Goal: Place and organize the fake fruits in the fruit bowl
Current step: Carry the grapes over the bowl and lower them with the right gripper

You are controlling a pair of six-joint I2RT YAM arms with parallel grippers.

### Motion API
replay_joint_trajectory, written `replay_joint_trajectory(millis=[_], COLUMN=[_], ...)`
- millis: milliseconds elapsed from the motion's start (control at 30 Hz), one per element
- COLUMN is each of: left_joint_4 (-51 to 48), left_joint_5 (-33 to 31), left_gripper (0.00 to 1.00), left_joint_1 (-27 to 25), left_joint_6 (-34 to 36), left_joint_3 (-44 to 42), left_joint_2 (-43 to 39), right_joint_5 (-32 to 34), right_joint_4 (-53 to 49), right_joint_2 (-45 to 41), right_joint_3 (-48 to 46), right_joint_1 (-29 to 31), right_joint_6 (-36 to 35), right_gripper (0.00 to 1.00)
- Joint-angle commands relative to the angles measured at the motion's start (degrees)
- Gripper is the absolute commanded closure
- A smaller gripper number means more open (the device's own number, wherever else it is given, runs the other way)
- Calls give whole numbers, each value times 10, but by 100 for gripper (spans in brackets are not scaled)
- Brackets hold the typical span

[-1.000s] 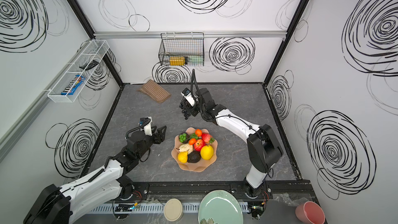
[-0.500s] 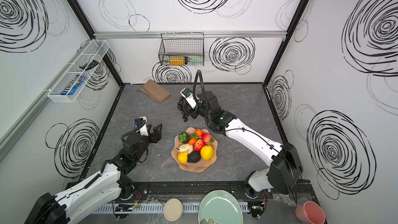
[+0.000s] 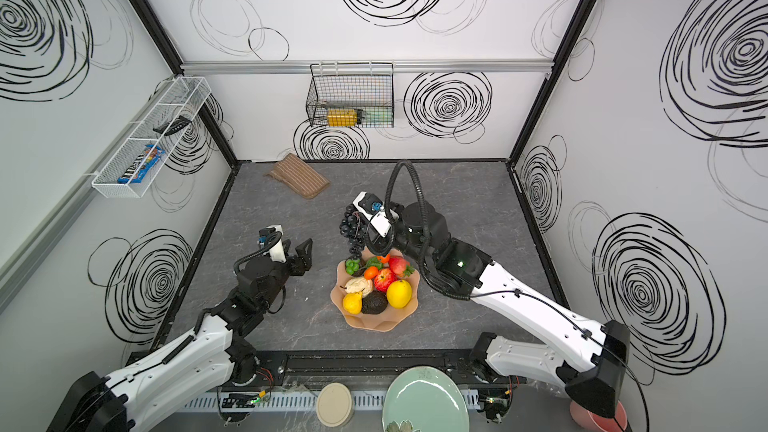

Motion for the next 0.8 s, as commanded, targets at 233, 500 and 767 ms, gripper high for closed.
replay_joint_trajectory(millis=[233,500,767], left_joint_4=[18,17,20], left_joint_5=[-13,-15,-11], left_gripper=[22,22,22], left_joint_1=[-1,3,9], left_joint_6=[9,9,7], left_joint_3=[3,6,5], left_joint_2=[8,27,35], right_joint_5=[17,-17,-46], right_joint_4=[-114,-141,-142], right_joint_2=[-103,-147,-166], right_joint_3=[-26,-63,-110], right_joint_1=[79,92,103], right_joint_6=[69,131,179], right_gripper=[100,100,100])
